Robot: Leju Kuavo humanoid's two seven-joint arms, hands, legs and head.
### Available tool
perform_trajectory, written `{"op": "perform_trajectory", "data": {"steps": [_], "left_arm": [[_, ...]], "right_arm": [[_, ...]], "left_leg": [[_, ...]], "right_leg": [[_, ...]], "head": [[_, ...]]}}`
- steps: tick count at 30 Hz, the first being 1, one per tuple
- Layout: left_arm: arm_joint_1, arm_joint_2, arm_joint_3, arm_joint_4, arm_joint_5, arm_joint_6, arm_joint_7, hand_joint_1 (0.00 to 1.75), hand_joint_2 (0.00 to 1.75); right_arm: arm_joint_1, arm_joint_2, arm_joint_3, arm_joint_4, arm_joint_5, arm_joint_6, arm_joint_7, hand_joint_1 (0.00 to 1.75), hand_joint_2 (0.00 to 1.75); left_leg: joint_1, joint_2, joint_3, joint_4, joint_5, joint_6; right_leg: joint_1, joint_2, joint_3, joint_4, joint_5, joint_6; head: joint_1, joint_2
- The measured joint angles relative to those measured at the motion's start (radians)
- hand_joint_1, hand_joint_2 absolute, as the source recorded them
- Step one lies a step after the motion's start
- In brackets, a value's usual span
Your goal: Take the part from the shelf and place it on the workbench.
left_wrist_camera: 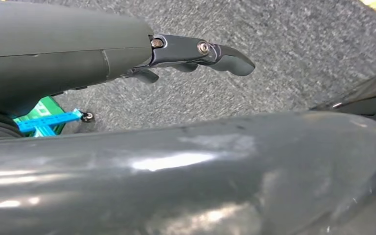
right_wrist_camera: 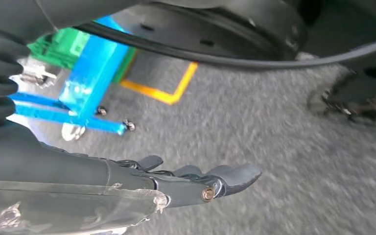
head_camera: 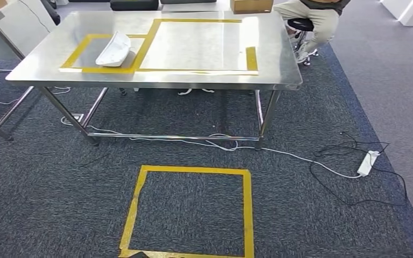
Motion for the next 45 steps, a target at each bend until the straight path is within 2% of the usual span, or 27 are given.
{"op": "perform_trajectory", "data": {"steps": [1,2,3,5,7,9,11,13,15,16,17,19,21,23,25,27,29,30,31,32,34,36,38,40,42,44,45], "left_arm": [[0.0,0.001,0.0,0.0,0.0,0.0,0.0,0.0,0.0],[0.0,0.001,0.0,0.0,-0.001,0.0,0.0,0.0,0.0],[0.0,0.002,0.001,0.0,-0.002,0.0,0.0,0.0,0.0],[0.001,0.003,0.001,0.0,-0.003,0.0,0.0,0.0,0.0],[0.001,0.003,0.003,0.0,-0.003,0.0,-0.001,0.0,0.0],[0.0,0.003,0.005,0.0,-0.003,0.0,-0.001,0.0,0.0],[0.0,0.003,0.007,0.0,-0.003,0.0,-0.002,0.0,0.0],[0.001,0.003,0.008,0.0,-0.004,0.0,-0.002,0.0,0.0],[0.004,0.004,0.009,0.0,-0.004,0.0,-0.002,0.0,0.0],[0.004,0.005,0.01,0.0,-0.004,0.0,-0.002,0.0,0.0],[0.004,0.005,0.01,0.0,-0.004,0.0,-0.002,0.0,0.0],[0.003,0.005,0.011,0.0,-0.005,0.0,-0.003,0.0,0.0],[0.002,0.005,0.012,0.0,-0.007,0.0,-0.005,0.0,0.0],[0.002,0.005,0.013,0.0,-0.008,0.0,-0.006,0.0,0.0],[0.0,0.006,0.014,0.0,-0.01,0.0,-0.006,0.0,0.0],[-0.003,0.006,0.015,0.0,-0.011,0.0,-0.006,0.0,0.0],[-0.003,0.006,0.015,0.0,-0.012,0.0,-0.007,0.0,0.0],[-0.001,0.006,0.016,0.0,-0.012,0.0,-0.007,0.0,0.0],[0.0,0.006,0.016,0.0,-0.012,0.001,-0.004,0.0,0.0],[0.002,0.006,0.016,0.0,-0.012,0.004,0.001,0.0,0.0],[0.002,0.006,0.017,0.0,-0.013,0.011,0.017,0.0,0.0],[0.002,0.003,0.017,0.0,-0.015,0.015,0.028,0.0,0.0],[0.0,-0.002,0.016,0.0,-0.015,0.014,0.034,0.0,0.0],[0.0,-0.006,0.014,0.0,-0.015,0.012,0.038,0.0,0.0],[0.0,-0.01,0.011,0.0,-0.015,0.012,0.039,0.0,0.0],[0.003,-0.016,0.006,0.001,-0.015,0.012,0.041,0.0,0.0],[0.005,-0.017,0.004,0.001,-0.015,0.012,0.042,0.0,0.0]], "right_arm": [[0.002,0.001,-0.003,0.0,-0.001,0.002,0.0,0.0,0.0],[0.004,0.001,-0.005,0.0,-0.002,0.003,0.001,0.0,0.0],[0.006,0.001,-0.007,0.0,-0.002,0.004,0.001,0.0,0.0],[0.004,0.002,-0.011,0.0,-0.003,0.004,0.001,0.0,0.0],[0.001,0.003,-0.013,0.0,-0.003,0.005,0.001,0.0,0.0],[0.0,0.003,-0.015,0.0,-0.004,0.004,0.001,0.0,0.0],[0.005,0.003,-0.019,0.0,-0.004,0.004,0.002,0.0,0.0],[0.006,0.003,-0.021,0.0,-0.004,0.005,0.003,0.0,0.0],[0.004,0.004,-0.022,0.0,-0.004,0.005,0.003,0.0,0.0],[0.005,0.004,-0.022,0.001,-0.004,0.005,0.003,0.0,0.0],[0.006,0.004,-0.023,0.001,-0.004,0.005,0.004,0.0,0.0],[0.008,0.004,-0.024,0.001,-0.005,0.008,0.007,0.0,0.0],[0.004,0.004,-0.025,0.001,-0.006,0.012,0.013,0.0,0.0],[0.001,0.004,-0.026,0.001,-0.005,0.012,0.016,0.0,0.0],[0.004,0.004,-0.026,0.001,-0.003,0.01,0.018,0.0,0.0],[0.006,0.004,-0.027,0.001,-0.002,0.008,0.02,0.0,0.0],[0.003,0.004,-0.027,0.001,-0.002,0.008,0.021,0.0,0.0],[0.002,0.005,-0.027,0.001,-0.002,0.007,0.021,0.0,0.0],[0.002,0.005,-0.027,0.001,-0.001,0.005,0.022,0.0,0.0],[0.003,0.005,-0.027,0.001,0.0,0.002,0.023,0.0,0.0],[0.005,0.005,-0.027,0.001,0.001,-0.005,0.025,0.0,0.0],[0.004,0.005,-0.027,0.0,0.001,-0.011,0.027,0.0,0.0],[0.002,0.005,-0.028,-0.001,0.0,-0.018,0.03,0.0,0.0],[0.008,0.004,-0.032,-0.003,-0.003,-0.024,0.034,0.0,0.0],[0.015,0.003,-0.04,-0.004,-0.01,-0.027,0.039,0.0,0.0],[0.015,0.003,-0.049,-0.005,-0.021,-0.03,0.044,0.0,0.0],[0.014,0.003,-0.054,-0.005,-0.026,-0.032,0.046,0.0,0.0]], "left_leg": [[0.0,0.0,-0.007,0.042,-0.007,-0.002],[0.001,0.0,0.004,0.048,0.006,-0.003],[0.003,-0.003,0.036,0.011,0.031,-0.003],[0.008,-0.035,0.132,-0.129,0.074,-0.003],[0.014,-0.067,0.189,-0.223,0.082,0.003],[0.014,-0.06,0.188,-0.235,0.077,0.017],[0.014,-0.04,0.183,-0.237,0.081,0.034],[0.013,-0.017,0.179,-0.238,0.084,0.047],[0.011,0.009,0.174,-0.238,0.086,0.051],[0.01,0.021,0.173,-0.237,0.087,0.052],[0.009,0.032,0.172,-0.237,0.087,0.052],[0.009,0.052,0.175,-0.237,0.087,0.051],[0.004,0.07,0.178,-0.234,0.085,0.044],[-0.001,0.086,0.176,-0.232,0.086,0.034],[0.0,0.101,0.175,-0.231,0.085,0.023],[0.004,0.074,0.161,-0.198,0.055,0.013],[0.006,0.025,0.108,-0.082,-0.013,0.006],[0.006,0.012,0.074,-0.009,-0.044,0.005],[0.006,0.006,0.048,0.046,-0.061,0.005],[0.006,0.003,0.036,0.068,-0.056,0.005],[0.009,-0.007,0.071,-0.005,0.005,0.006],[0.018,-0.053,0.135,-0.141,0.064,0.006],[0.023,-0.089,0.164,-0.209,0.075,0.01],[0.021,-0.075,0.163,-0.213,0.073,0.023],[0.021,-0.05,0.163,-0.215,0.075,0.037],[0.019,-0.021,0.162,-0.216,0.076,0.047],[0.017,-0.004,0.162,-0.216,0.076,0.049]], "right_leg": [[0.0,0.005,-0.009,0.002,0.008,0.001],[-0.001,0.011,-0.018,0.004,0.014,0.004],[-0.002,0.019,-0.026,0.008,0.019,0.006],[-0.004,0.037,-0.043,0.019,0.024,0.013],[-0.002,0.056,-0.061,0.032,0.028,0.023],[-0.003,0.074,-0.076,0.038,0.035,0.035],[-0.004,0.055,-0.093,0.058,0.023,0.047],[-0.005,0.013,-0.139,0.155,-0.033,0.057],[-0.008,-0.005,-0.204,0.299,-0.098,0.063],[-0.009,-0.007,-0.222,0.342,-0.109,0.065],[-0.009,-0.009,-0.219,0.346,-0.101,0.066],[-0.01,-0.025,-0.154,0.234,-0.038,0.064],[-0.005,-0.064,-0.081,0.095,0.011,0.059],[0.001,-0.077,-0.064,0.049,0.018,0.047],[0.001,-0.056,-0.073,0.048,0.024,0.031],[-0.003,-0.036,-0.077,0.045,0.032,0.017],[-0.006,-0.015,-0.083,0.043,0.039,0.007],[-0.006,-0.003,-0.087,0.043,0.041,0.006],[-0.006,0.01,-0.09,0.044,0.043,0.006],[-0.006,0.024,-0.091,0.044,0.045,0.007],[-0.008,0.053,-0.092,0.045,0.048,0.012],[-0.009,0.08,-0.098,0.052,0.05,0.021],[-0.008,0.104,-0.112,0.058,0.053,0.034],[-0.012,0.12,-0.126,0.058,0.058,0.046],[-0.01,0.079,-0.144,0.087,0.037,0.057],[-0.007,0.016,-0.194,0.197,-0.027,0.064],[-0.008,0.001,-0.226,0.268,-0.062,0.067]], "head": [[0.0,0.0],[0.0,0.0],[0.0,0.0],[0.0,0.0],[0.0,0.0],[0.0,0.0],[0.004,0.0],[0.011,0.0],[0.014,0.0],[0.014,0.0],[0.014,0.0],[0.014,0.0],[0.015,0.0],[0.016,0.0],[0.016,0.0],[0.015,0.0],[0.012,0.0],[0.011,0.0],[0.011,0.0],[0.01,0.0],[0.011,0.0],[0.01,0.0],[0.009,0.0],[0.008,0.0],[0.015,0.0],[0.025,0.0],[0.027,0.0]]}}
